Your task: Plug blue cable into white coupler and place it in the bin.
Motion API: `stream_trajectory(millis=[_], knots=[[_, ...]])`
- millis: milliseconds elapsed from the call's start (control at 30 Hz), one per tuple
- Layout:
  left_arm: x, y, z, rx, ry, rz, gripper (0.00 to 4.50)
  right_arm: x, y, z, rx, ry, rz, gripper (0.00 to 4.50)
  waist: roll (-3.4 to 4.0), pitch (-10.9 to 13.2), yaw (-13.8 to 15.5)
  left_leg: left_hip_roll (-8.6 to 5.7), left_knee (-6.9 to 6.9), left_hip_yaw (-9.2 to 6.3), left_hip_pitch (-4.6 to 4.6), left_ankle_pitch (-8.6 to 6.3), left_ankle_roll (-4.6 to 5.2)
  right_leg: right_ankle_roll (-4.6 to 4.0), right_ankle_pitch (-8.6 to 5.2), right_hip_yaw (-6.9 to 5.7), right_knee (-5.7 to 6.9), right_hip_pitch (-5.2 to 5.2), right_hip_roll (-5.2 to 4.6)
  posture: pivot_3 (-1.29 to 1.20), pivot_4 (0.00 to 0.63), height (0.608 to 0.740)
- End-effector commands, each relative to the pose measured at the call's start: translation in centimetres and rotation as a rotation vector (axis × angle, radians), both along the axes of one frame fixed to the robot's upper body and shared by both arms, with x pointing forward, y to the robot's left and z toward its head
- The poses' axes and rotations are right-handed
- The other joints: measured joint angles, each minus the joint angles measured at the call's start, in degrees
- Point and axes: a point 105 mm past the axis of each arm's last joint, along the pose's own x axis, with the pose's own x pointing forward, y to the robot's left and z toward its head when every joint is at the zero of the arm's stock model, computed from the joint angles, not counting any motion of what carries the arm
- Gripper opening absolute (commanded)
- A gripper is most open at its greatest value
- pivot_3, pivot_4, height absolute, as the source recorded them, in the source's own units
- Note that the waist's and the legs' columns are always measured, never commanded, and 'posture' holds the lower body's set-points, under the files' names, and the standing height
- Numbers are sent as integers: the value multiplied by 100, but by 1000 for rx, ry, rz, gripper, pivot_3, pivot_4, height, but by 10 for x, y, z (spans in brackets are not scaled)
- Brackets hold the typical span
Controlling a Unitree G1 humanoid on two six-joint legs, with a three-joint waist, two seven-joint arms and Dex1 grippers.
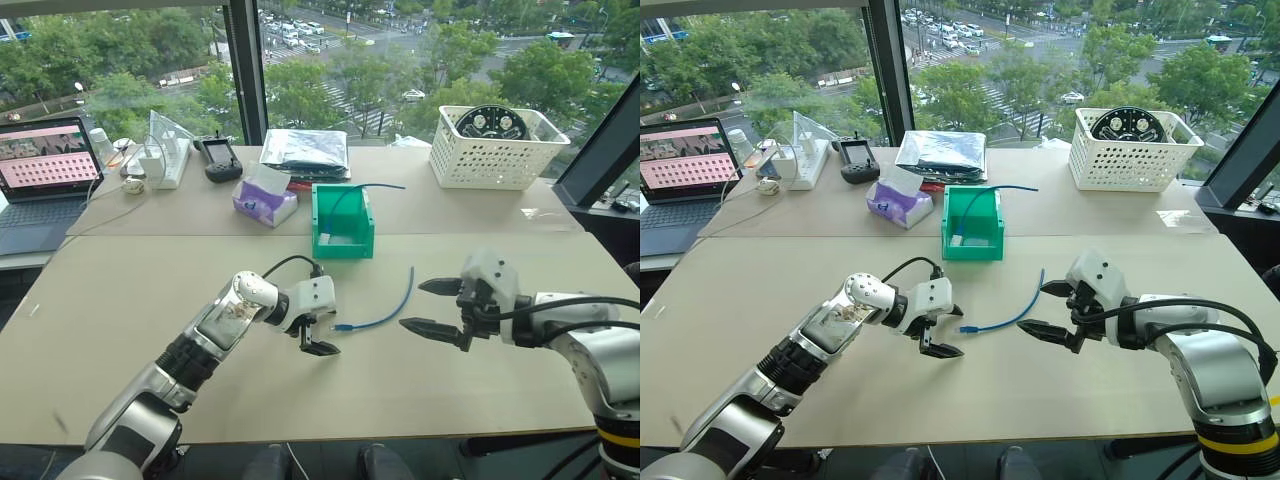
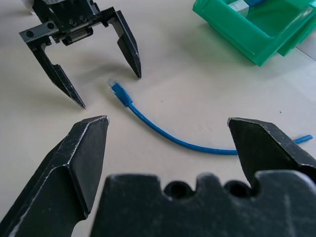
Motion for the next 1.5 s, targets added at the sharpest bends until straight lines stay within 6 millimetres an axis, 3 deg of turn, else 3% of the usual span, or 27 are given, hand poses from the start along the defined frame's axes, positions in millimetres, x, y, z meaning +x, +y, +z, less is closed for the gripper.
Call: stream_trajectory(millis=[33,200,367,500,567,733,933,1067,1500], knots=[[-3,-1,-4,21,11,-26,3394,-3,-2,13,-11,-52,-11,4500,0,0,3,0,1,0,-1,0,0,0,0,0,0,0,0,0,150,734],[-2,2,-10,30,20,-14,1617,-6,-3,10,-2,-17,-41,4500,-1,0,7,0,0,0,0,0,0,-2,1,0,-1,0,0,0,150,734],[-7,-12,-3,-67,54,6,45,-26,-7,-8,153,180,-158,4500,-3,-2,40,1,0,-4,-3,0,1,-4,2,-2,-4,2,-1,0,150,734],[-8,-37,20,-250,102,81,55,-54,-6,-22,333,386,-201,4500,-2,-2,75,-1,2,-11,-8,0,1,-7,5,-5,-2,3,-8,0,150,734],[-14,-49,27,-315,144,97,55,-59,-8,-29,458,464,-263,4500,-3,-2,90,-2,8,-19,-18,-1,1,-5,6,-11,-4,3,-8,0,150,734],[-26,-66,36,-387,193,117,55,-51,1,-33,710,519,-349,4500,9,-9,0,5,12,-15,-11,-1,1,6,6,-5,-1,2,-6,0,150,734],[-22,-65,33,-362,153,157,55,-26,5,-31,857,506,-457,4500,31,-21,-54,11,10,-16,-1,0,1,21,-5,2,7,1,14,0,150,734],[-23,-68,36,-379,166,161,55,-16,7,-28,907,503,-493,4500,37,-25,-56,8,10,-15,-3,0,1,3,6,3,5,0,14,0,150,734],[-24,-67,34,-387,179,171,55,-8,15,-34,962,566,-539,4500,39,-25,-104,6,7,-15,-7,0,2,6,4,2,0,-1,12,0,150,734]])
